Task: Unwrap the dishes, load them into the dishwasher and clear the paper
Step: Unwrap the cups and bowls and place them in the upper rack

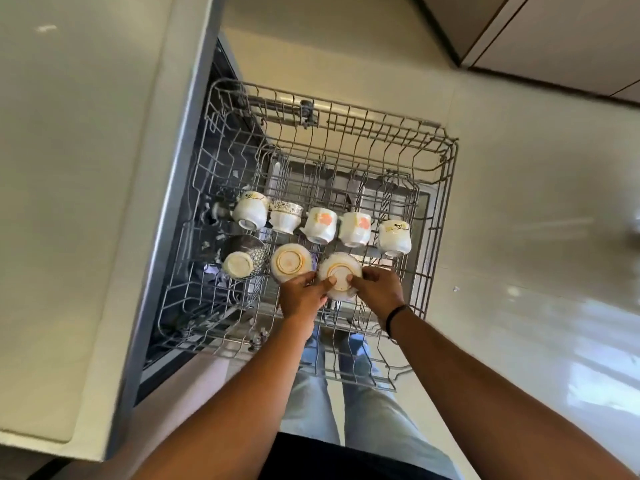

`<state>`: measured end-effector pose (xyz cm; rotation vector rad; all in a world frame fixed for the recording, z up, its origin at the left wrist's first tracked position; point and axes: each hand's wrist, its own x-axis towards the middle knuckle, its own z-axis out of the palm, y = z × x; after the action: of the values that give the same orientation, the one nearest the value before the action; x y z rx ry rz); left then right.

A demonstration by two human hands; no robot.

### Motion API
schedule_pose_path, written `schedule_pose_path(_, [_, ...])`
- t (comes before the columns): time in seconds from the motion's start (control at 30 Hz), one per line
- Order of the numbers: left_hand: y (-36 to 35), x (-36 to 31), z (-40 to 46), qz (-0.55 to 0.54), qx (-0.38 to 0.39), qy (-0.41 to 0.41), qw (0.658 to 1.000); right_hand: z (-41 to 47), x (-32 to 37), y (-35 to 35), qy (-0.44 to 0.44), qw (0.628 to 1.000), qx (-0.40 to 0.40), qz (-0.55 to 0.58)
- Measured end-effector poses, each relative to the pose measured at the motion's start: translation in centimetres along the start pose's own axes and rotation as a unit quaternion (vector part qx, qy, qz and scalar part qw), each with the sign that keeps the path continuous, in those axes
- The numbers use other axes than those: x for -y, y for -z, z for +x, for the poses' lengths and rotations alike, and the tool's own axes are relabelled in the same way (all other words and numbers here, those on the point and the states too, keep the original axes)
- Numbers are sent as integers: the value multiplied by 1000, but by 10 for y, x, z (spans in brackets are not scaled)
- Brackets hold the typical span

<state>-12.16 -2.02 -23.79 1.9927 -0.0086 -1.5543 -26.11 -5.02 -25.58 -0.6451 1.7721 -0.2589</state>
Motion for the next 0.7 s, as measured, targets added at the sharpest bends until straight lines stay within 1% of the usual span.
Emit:
schedule_pose_path(0.13, [-10, 2, 2, -7, -50, -4, 999, 8, 8, 0, -15, 1000, 0, 1])
schedule_pose_path(0.33, [-17, 4, 7, 75, -77, -24, 994, 20, 2, 0, -48, 999, -13, -14])
schedule_pose_path(0.43, [-17, 6, 10, 118, -96, -36, 988, 18, 1, -2, -41, 998, -23, -46])
schedule_pose_path(0.57, [-15, 11, 15, 140, -106, -4, 984, 17, 3, -2, -32, 997, -24, -72])
schedule_pose_path(0.7, [-19, 5, 12, 186, -112, -20, 976, 19, 3, -3, 3, 992, -14, -124])
